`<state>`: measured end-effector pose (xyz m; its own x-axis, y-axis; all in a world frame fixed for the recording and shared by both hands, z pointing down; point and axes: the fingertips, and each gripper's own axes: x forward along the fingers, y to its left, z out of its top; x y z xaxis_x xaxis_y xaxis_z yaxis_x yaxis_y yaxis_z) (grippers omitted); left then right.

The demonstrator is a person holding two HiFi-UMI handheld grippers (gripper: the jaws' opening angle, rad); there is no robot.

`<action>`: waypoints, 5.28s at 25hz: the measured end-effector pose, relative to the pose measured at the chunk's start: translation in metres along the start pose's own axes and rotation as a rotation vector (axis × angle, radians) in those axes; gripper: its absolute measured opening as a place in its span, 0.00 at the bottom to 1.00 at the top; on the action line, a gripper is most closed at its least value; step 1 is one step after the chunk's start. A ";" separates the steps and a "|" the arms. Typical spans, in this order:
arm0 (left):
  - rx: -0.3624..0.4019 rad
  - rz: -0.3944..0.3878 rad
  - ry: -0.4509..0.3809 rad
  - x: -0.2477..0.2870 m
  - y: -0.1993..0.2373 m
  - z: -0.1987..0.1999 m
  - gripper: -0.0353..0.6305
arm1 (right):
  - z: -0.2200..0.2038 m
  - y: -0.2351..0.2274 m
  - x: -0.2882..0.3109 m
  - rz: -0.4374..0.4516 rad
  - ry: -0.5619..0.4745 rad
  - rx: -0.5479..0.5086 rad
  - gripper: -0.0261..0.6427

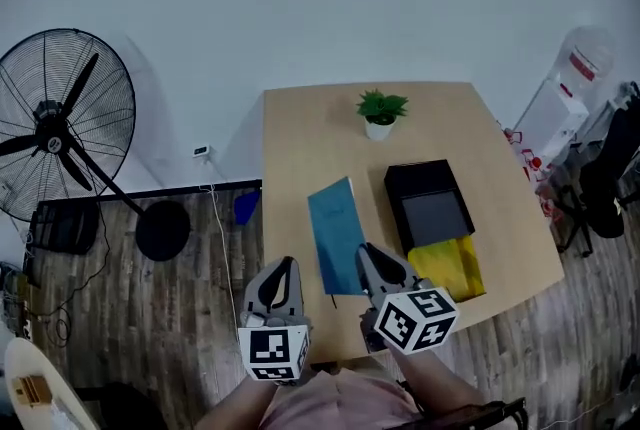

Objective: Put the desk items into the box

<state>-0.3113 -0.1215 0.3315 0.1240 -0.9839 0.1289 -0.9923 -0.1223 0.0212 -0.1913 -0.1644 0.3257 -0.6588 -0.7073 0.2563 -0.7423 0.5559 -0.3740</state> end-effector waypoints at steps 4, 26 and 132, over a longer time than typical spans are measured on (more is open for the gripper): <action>0.009 -0.012 0.003 -0.009 -0.010 -0.004 0.08 | -0.001 -0.002 -0.013 -0.010 -0.017 0.002 0.08; 0.059 0.105 -0.021 -0.023 -0.141 0.012 0.08 | 0.035 -0.067 -0.119 0.146 -0.064 -0.004 0.08; 0.002 -0.245 0.255 0.078 -0.306 -0.080 0.08 | -0.102 -0.327 -0.183 -0.356 0.277 0.191 0.10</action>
<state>0.0023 -0.1508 0.4143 0.3558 -0.8608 0.3638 -0.9327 -0.3514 0.0807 0.1596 -0.1724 0.4922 -0.3953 -0.6814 0.6160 -0.9087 0.1922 -0.3705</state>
